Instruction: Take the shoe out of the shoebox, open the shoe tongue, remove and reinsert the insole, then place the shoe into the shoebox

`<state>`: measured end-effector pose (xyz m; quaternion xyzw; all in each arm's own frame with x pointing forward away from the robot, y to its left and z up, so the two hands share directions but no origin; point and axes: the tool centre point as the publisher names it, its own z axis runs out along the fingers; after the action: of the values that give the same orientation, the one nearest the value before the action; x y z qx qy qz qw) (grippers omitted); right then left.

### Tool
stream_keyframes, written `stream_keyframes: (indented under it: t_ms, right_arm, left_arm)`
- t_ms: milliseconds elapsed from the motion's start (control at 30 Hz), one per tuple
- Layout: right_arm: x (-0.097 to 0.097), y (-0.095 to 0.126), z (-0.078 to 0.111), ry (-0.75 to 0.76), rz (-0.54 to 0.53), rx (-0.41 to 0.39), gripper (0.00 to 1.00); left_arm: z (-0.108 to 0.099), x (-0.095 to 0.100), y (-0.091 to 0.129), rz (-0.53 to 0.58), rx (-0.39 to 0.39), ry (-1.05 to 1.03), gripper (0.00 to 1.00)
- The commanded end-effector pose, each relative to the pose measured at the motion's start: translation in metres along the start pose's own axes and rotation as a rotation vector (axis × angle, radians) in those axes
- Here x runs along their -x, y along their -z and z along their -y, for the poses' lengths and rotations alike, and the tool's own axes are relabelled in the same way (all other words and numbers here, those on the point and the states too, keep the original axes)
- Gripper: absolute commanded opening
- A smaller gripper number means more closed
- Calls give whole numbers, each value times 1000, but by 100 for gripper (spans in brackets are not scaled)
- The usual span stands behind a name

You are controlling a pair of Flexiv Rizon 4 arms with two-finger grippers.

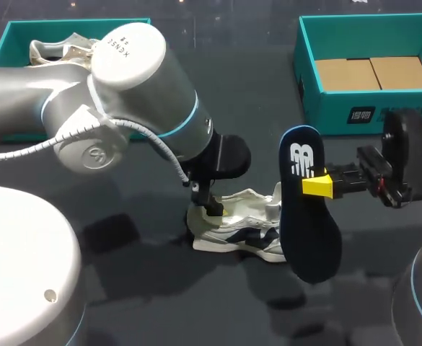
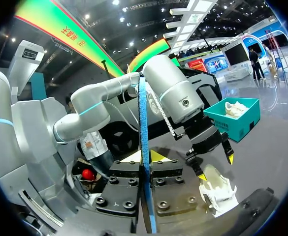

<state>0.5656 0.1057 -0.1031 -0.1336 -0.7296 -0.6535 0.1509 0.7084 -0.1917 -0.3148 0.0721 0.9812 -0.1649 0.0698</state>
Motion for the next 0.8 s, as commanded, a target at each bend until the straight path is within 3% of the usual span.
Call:
stream_keyframes:
  t_ms: [33, 233, 633, 800]
  right_arm:
    - [-1, -1, 1, -1, 3, -1, 0]
    - [-1, -1, 1, -1, 3, -1, 0]
    - [-1, -1, 1, -1, 3, -1, 0]
    - [-1, -1, 1, -1, 3, -1, 0]
  left_arm:
    - [12, 8, -30, 0, 26, 17, 100]
    - [13, 17, -50, -10, 48, 28, 99]
    - [10, 26, -67, -38, 53, 34, 95]
    - [10, 23, -77, -67, 61, 23, 84]
